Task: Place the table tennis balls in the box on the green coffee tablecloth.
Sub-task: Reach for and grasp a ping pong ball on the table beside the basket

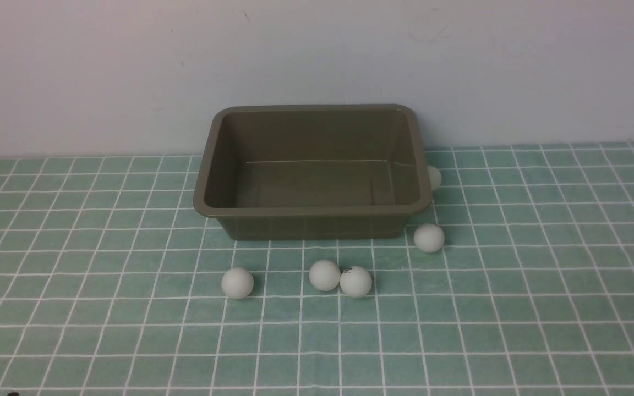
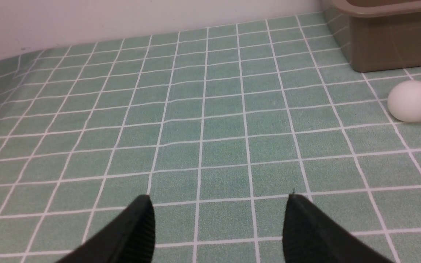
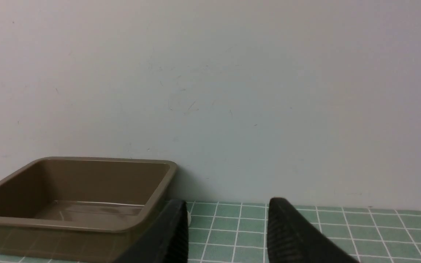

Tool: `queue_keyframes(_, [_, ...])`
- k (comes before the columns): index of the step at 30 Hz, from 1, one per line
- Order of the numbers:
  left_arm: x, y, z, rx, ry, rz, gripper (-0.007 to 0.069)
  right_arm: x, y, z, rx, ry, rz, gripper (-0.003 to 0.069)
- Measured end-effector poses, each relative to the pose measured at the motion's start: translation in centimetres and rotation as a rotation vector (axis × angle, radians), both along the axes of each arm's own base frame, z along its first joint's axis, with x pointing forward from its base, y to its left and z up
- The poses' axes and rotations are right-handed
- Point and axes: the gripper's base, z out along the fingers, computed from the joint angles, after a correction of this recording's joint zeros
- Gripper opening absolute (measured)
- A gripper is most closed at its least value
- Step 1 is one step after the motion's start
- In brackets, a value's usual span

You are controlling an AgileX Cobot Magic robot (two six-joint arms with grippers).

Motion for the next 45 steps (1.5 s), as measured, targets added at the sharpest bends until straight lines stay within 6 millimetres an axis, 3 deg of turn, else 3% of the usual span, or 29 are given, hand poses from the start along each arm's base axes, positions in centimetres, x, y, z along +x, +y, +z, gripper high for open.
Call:
queue_keyframes(18, [0.0,0.0,0.0,-0.018,-0.003,0.001,0.0426,0.0,0.0,0.0,0.003,0.002,0.001,0.0285])
queue_keyframes(31, [0.3,-0.7,1.3,-0.335,-0.151,-0.001,0.0426,0.0,0.0,-0.6,-0.008,0.063,0.003,0.0285])
queue_keyframes(39, [0.4,-0.8,2.5,-0.653,-0.266,0.024,0.0426,0.0,0.0,-0.7,-0.007,0.07,0.003,0.0285])
queue_keyframes(45, [0.1,-1.4,3.3,-0.648,-0.187,-0.017,0.0426,0.0,0.0,-0.7,-0.005,0.07,0.004,0.0285])
